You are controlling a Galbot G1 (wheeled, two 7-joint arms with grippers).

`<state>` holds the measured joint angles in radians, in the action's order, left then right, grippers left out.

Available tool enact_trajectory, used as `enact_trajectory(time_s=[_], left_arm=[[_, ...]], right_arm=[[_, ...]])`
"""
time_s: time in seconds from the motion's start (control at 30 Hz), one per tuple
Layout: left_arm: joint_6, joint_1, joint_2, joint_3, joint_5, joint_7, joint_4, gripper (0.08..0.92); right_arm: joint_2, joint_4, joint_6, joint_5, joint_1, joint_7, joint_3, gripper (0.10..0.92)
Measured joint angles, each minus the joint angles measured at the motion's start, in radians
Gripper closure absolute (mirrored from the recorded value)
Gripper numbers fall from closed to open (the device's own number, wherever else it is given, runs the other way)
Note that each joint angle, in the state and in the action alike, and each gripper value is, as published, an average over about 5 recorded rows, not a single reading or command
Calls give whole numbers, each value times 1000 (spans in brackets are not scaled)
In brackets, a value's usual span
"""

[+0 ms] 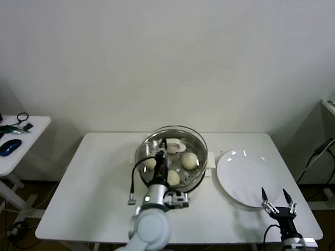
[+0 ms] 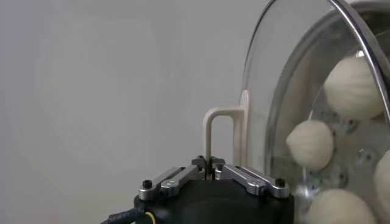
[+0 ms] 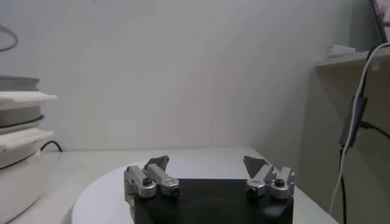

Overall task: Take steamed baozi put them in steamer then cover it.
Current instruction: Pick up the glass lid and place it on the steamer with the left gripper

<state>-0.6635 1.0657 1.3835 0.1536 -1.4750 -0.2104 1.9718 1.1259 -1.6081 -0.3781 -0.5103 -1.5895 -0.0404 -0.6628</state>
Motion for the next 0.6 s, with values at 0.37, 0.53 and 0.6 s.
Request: enact_trajectory(time_s=[0.37,0.53,0.6], left_arm=[[0,-40,25,34,-37,22,-100,866],[2,-49,20,35,-41,23,-120,866],[2,-52,15,33,-41,25,-129,866]], right_arm=[[-10,1,-21,-18,-15,8,-15,203],[-11,0,-32,-21,-22,8,-17,203],[-9,0,-36,-21,-25,8,-17,203]])
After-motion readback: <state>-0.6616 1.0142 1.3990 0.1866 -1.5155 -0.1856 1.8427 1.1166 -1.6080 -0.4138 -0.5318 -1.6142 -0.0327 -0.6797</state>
